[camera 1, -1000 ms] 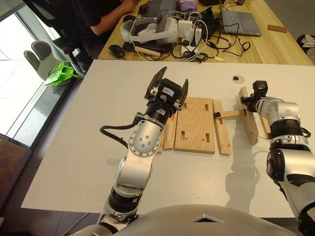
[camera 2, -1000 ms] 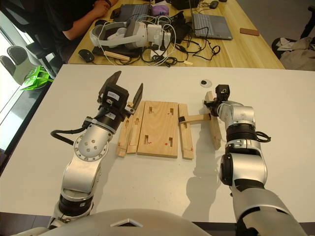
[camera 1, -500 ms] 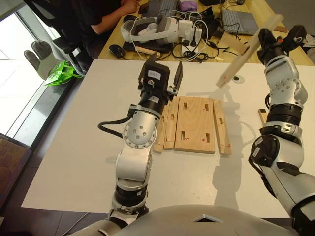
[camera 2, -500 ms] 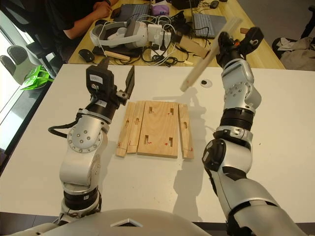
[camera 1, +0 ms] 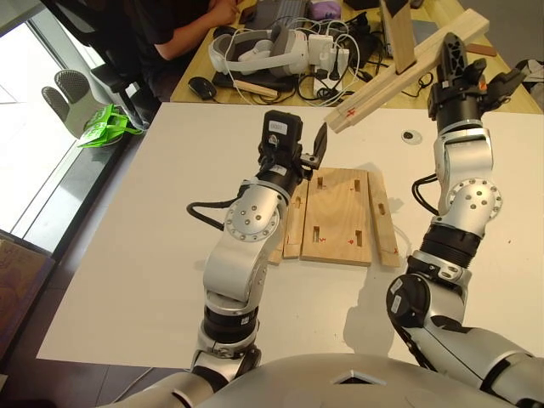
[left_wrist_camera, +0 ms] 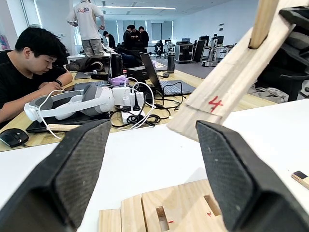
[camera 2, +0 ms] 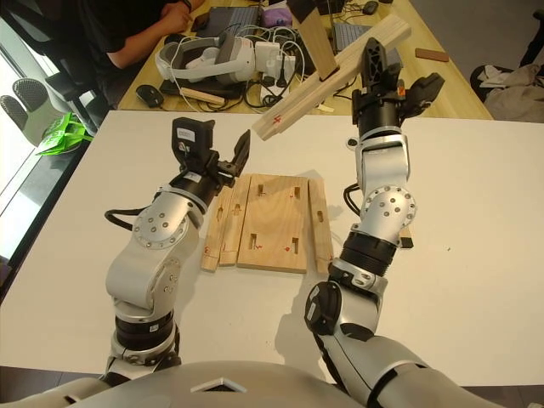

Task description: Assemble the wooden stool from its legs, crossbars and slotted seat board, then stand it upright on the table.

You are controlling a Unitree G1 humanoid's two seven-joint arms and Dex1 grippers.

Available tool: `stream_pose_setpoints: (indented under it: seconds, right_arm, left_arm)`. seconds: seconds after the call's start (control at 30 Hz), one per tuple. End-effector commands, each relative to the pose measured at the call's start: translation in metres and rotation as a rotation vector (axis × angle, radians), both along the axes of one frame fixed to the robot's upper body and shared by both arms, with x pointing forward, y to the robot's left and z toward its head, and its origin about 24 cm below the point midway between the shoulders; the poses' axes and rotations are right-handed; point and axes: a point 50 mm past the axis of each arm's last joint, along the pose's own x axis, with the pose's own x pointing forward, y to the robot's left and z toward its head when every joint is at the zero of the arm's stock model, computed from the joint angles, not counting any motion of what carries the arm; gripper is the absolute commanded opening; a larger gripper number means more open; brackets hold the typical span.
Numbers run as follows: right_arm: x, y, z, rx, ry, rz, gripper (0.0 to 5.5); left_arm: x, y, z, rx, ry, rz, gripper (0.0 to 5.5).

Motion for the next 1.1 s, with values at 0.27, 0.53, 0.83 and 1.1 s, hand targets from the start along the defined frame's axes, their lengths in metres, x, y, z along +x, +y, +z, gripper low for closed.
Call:
stream_pose_setpoints:
  seconds: [0.27, 0.53, 0.83, 1.1]
  right_arm:
    - [-0.014, 0.050, -0.004, 0.055, 0.002, 0.160, 1.00]
    - [-0.044, 0.056, 0.009, -0.006, -0.030, 0.298, 1.00]
    - [-0.061, 0.032, 0.010, -0.253, -0.112, 0.379, 1.00]
    - [-0.063, 0.040, 0.006, -0.367, -0.138, 0.380, 1.00]
  left_arm:
    - [-0.004, -0.010, -0.001, 0.053, -0.009, -0.069, 3.25]
    - [0.005, 0.011, -0.005, 0.193, -0.076, 0.069, 3.25]
    - [0.002, 0.014, -0.007, 0.207, -0.083, 0.080, 3.25]
    - [-0.001, 0.007, -0.007, 0.197, -0.082, 0.044, 3.25]
